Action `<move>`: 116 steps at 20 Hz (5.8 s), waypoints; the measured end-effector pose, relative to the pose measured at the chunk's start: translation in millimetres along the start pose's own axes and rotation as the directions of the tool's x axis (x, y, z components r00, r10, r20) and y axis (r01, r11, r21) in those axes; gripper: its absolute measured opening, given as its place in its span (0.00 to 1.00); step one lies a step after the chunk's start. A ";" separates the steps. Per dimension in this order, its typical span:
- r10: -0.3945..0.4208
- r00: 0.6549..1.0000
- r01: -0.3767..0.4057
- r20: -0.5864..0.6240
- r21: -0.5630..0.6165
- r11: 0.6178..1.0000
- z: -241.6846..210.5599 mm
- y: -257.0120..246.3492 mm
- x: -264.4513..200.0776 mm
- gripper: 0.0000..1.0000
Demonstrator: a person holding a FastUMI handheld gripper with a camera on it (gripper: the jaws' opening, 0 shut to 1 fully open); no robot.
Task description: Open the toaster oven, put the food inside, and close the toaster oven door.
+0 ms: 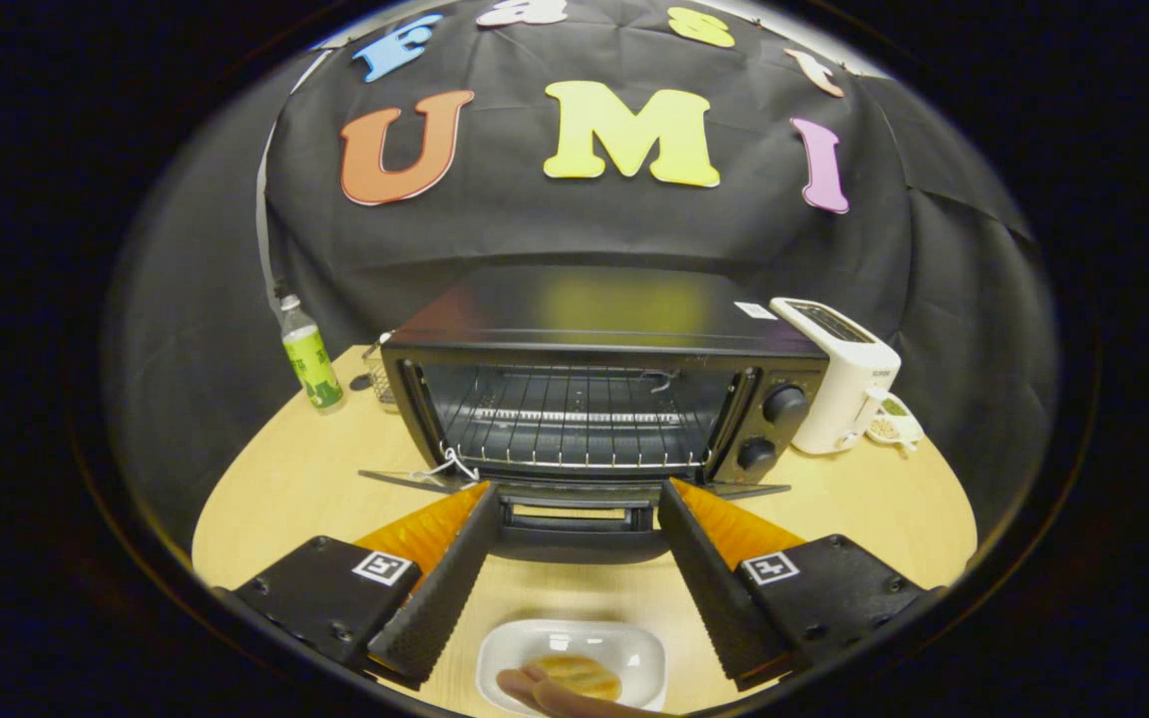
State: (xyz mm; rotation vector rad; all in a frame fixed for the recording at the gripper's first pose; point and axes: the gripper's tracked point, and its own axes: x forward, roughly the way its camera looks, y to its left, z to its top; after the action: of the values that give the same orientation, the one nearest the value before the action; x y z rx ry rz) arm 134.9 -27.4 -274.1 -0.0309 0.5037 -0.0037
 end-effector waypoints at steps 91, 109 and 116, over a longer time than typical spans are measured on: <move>0.055 0.940 -0.251 0.337 0.572 0.781 52.2 -10.6 125.8 0.88; 0.121 0.946 -0.274 0.299 0.546 0.792 42.1 -4.6 78.7 1.00; 0.099 0.957 -0.220 0.273 0.461 0.860 9.2 -13.2 23.8 1.00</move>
State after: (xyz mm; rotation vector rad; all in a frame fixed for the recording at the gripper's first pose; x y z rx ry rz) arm 160.3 -40.5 -277.1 0.5053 0.2478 0.0366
